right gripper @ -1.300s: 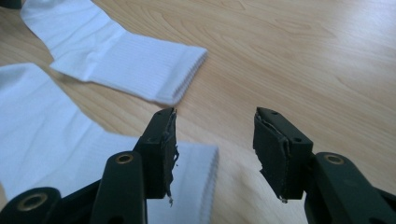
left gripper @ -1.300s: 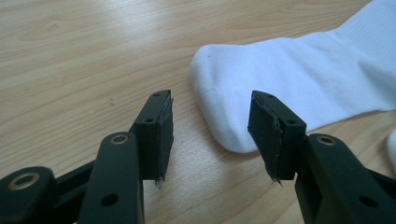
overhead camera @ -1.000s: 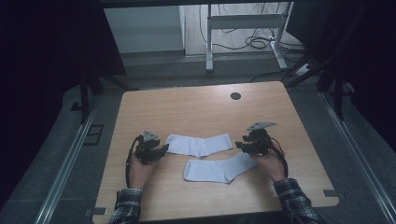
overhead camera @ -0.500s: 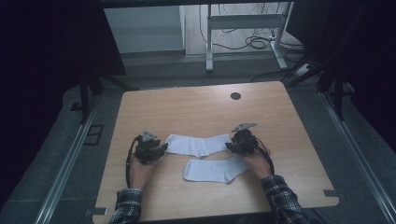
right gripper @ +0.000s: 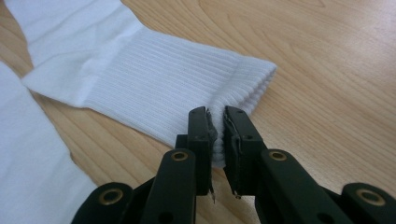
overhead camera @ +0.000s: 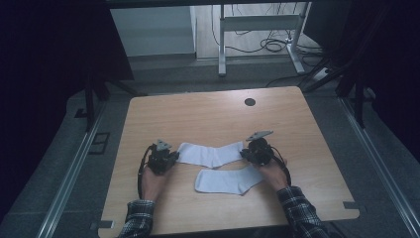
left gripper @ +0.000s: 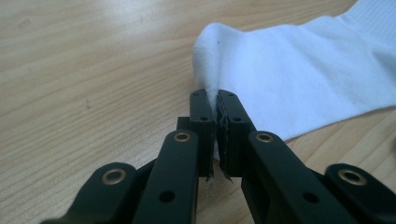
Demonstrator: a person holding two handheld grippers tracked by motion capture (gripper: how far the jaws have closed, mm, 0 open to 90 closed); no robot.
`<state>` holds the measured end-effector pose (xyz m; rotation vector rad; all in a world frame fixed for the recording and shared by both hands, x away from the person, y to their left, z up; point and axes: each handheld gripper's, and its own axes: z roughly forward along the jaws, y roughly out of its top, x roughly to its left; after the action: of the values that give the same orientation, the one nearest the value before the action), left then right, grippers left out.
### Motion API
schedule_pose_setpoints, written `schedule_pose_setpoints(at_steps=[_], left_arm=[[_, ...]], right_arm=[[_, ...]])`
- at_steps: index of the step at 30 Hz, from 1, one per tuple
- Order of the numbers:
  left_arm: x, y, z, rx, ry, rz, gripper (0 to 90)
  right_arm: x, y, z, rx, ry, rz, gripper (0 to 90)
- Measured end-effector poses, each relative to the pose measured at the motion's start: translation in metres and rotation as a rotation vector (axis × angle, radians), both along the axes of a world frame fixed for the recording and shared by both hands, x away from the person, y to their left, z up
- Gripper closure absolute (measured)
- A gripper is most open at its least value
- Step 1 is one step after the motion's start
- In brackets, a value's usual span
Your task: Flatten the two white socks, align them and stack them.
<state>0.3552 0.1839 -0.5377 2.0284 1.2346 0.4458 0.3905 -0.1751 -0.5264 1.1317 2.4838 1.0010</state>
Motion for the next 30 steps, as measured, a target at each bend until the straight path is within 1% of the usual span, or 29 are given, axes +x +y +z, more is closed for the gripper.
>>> schedule_pose_setpoints(at_steps=[5,6,10,14,15,19,23,25,26,28,29,30], left_arm=[[-0.005,-0.001,0.009,-0.019,-0.027,-0.014,86.0],[-0.007,-0.002,0.011,-0.023,-0.035,-0.019,86.0],[-0.011,-0.005,0.017,-0.025,-0.051,-0.030,86.0],[-0.017,-0.007,0.025,-0.036,-0.067,-0.042,85.9],[-0.020,-0.007,0.029,-0.041,-0.076,-0.047,85.9],[-0.024,-0.008,0.035,-0.057,-0.086,-0.049,85.8],[-0.032,-0.011,0.042,-0.066,-0.093,-0.067,85.8],[-0.034,-0.012,0.042,-0.063,-0.094,-0.070,85.8],[-0.036,-0.014,0.043,-0.057,-0.097,-0.076,85.8],[-0.040,-0.017,0.044,-0.043,-0.101,-0.086,85.8],[-0.045,-0.021,0.044,-0.044,-0.101,-0.097,85.8],[-0.045,-0.021,0.044,-0.044,-0.101,-0.097,85.8]], right_arm=[[-0.004,-0.006,0.009,0.013,-0.017,0.012,80.1],[-0.007,-0.009,0.014,0.026,-0.025,0.017,80.1],[-0.012,-0.012,0.021,0.037,-0.046,0.028,80.1],[-0.016,-0.015,0.025,0.035,-0.062,0.035,80.1],[-0.016,-0.016,0.026,0.034,-0.063,0.034,80.1],[-0.019,-0.023,0.030,0.043,-0.068,0.031,80.0],[-0.026,-0.035,0.037,0.063,-0.077,0.028,79.8],[-0.028,-0.038,0.038,0.069,-0.075,0.027,79.8],[-0.032,-0.043,0.041,0.078,-0.075,0.026,79.8],[-0.034,-0.045,0.042,0.084,-0.073,0.028,79.8],[-0.039,-0.050,0.044,0.090,-0.076,0.032,79.8],[-0.039,-0.050,0.044,0.090,-0.076,0.032,79.8]])
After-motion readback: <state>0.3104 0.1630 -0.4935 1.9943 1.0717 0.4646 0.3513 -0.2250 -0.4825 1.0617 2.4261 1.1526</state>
